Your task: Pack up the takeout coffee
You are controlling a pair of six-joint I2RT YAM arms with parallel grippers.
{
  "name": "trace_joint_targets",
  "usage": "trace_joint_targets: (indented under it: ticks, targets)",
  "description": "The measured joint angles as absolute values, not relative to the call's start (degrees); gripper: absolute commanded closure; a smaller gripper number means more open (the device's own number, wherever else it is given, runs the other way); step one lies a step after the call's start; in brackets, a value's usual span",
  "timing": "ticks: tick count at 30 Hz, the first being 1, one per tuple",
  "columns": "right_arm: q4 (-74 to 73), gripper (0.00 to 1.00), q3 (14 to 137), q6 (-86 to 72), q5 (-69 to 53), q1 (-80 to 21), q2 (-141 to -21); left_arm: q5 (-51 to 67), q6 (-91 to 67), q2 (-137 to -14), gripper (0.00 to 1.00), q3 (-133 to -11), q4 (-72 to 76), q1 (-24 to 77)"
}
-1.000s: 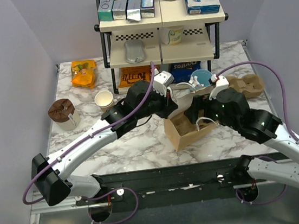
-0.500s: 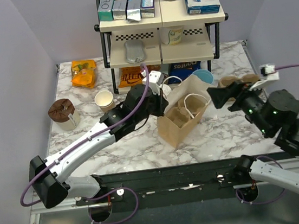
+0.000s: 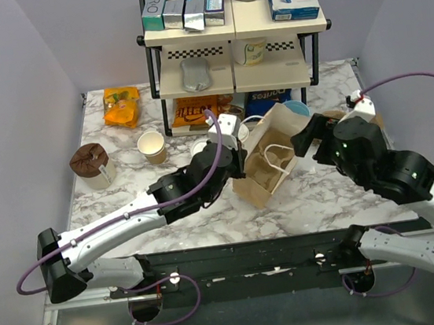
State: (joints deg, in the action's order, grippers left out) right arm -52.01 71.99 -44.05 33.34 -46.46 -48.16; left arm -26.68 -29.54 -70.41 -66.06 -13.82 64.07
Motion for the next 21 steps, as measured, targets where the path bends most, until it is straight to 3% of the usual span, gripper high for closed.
trace_joint_targets:
  ticks: [7, 10, 11, 13, 16, 17, 21]
  targets:
    - [-53.71, 0.0, 71.92, -46.13, 33.39, -46.37, -50.87, -33.65, -27.49, -70.52, 1.0, -66.0, -12.88, 68.03]
    - [-53.65, 0.05, 70.5, -47.0, 32.82, -45.67, -50.96, -35.73, -26.59, -70.52, 1.0, -65.45, -11.33, 69.38]
    - [-53.63, 0.14, 69.71, -47.2, 32.45, -45.52, -50.96, -36.34, -26.3, -70.52, 1.0, -65.23, -10.98, 69.73]
    - [-53.34, 0.2, 67.7, -47.86, 31.73, -45.25, -50.89, -37.85, -25.63, -70.52, 1.0, -64.51, -9.85, 70.74]
    - [-52.1, 0.4, 63.05, -49.36, 30.68, -44.99, -49.87, -39.24, -24.51, -70.46, 1.0, -62.83, -7.46, 71.68]
    - [-51.7, 0.53, 61.49, -49.5, 30.39, -44.97, -49.17, -39.44, -24.23, -70.39, 1.0, -62.22, -6.72, 71.83]
    - [-48.29, 0.77, 54.94, -48.86, 29.36, -44.91, -44.14, -39.64, -22.85, -69.95, 1.0, -59.05, -3.86, 72.51]
